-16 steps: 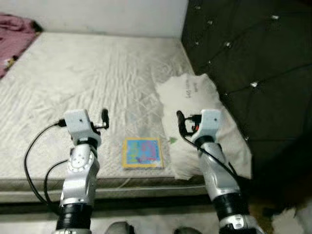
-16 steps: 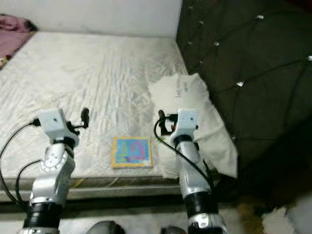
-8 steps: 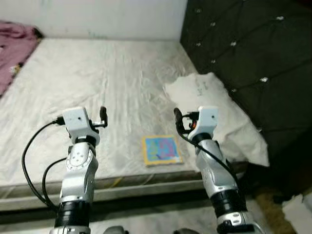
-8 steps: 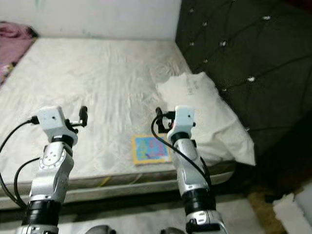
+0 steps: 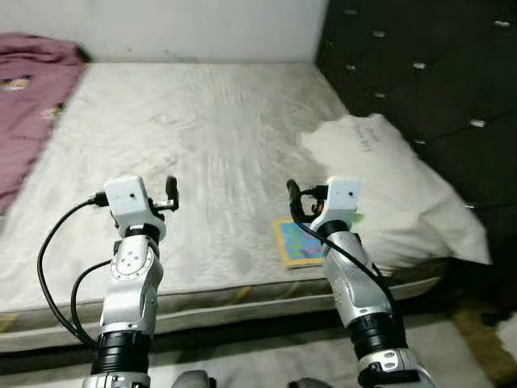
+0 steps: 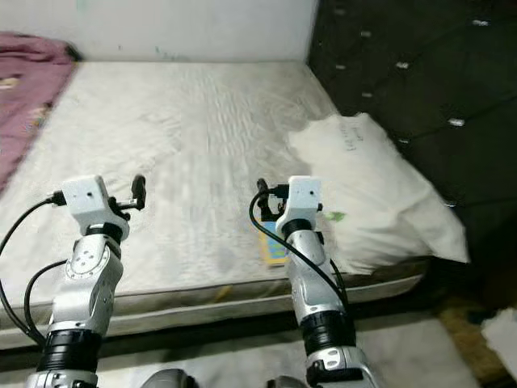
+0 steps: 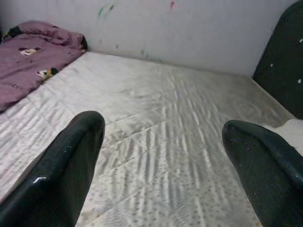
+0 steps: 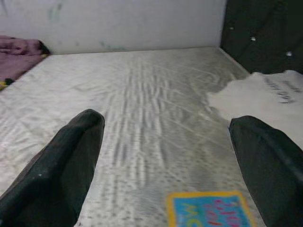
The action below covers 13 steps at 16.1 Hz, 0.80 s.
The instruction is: Clean up the room
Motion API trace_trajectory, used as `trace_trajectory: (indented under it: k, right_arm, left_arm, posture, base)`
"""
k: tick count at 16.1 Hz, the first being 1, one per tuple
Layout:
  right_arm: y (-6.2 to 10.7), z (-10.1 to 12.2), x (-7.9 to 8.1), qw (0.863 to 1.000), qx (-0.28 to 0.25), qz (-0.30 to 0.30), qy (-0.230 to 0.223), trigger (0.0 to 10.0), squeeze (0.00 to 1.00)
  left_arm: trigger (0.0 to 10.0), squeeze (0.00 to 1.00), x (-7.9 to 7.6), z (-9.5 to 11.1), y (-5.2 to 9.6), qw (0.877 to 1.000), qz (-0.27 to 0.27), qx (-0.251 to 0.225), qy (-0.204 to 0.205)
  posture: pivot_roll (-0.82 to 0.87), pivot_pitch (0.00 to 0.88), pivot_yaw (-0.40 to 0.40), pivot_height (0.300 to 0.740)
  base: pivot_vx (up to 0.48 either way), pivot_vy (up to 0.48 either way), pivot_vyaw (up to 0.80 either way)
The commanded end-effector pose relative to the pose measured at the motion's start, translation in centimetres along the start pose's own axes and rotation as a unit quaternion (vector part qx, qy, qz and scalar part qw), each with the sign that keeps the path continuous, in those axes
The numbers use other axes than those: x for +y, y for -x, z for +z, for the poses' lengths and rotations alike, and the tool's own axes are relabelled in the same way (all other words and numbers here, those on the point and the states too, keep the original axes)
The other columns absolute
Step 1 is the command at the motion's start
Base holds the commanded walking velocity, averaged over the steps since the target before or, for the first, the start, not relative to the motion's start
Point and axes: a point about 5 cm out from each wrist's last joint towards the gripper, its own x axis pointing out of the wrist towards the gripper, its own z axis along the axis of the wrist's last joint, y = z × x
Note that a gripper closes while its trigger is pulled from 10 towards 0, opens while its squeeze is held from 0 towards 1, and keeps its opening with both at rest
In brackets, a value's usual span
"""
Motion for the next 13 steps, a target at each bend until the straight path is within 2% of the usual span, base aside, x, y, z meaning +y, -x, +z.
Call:
trace_trajectory:
  k: [1,12,13]
  right_arm:
    - [0.2,-0.22,-1.3,1.0,0.005,-0.019,0.006,10.0,0.0]
    - [-0.14,-0.1,-1.37,1.0,0.006,-0.021,0.012,10.0,0.0]
    - [-0.15,-0.12,-1.37,1.0,0.007,-0.021,0.012,10.0,0.0]
  left_arm:
    - [10.0,0.0,-1.18,-0.09,-0.01,1.0,-0.019,0.002,0.0]
    - [10.0,0.0,-1.39,0.19,-0.29,1.0,-0.019,-0.009,0.004]
    - [10.0,0.0,-1.4,0.34,-0.27,1.0,-0.018,-0.016,-0.004]
  posture:
    - [0.07,0.0,-0.037,0.74]
    - [0.06,0.0,-0.034,0.74]
    - [0.06,0.0,-0.034,0.74]
  base:
    - [0.0,0.48,0.0]
    - [0.0,0.48,0.0]
    - [0.0,0.0,0.0]
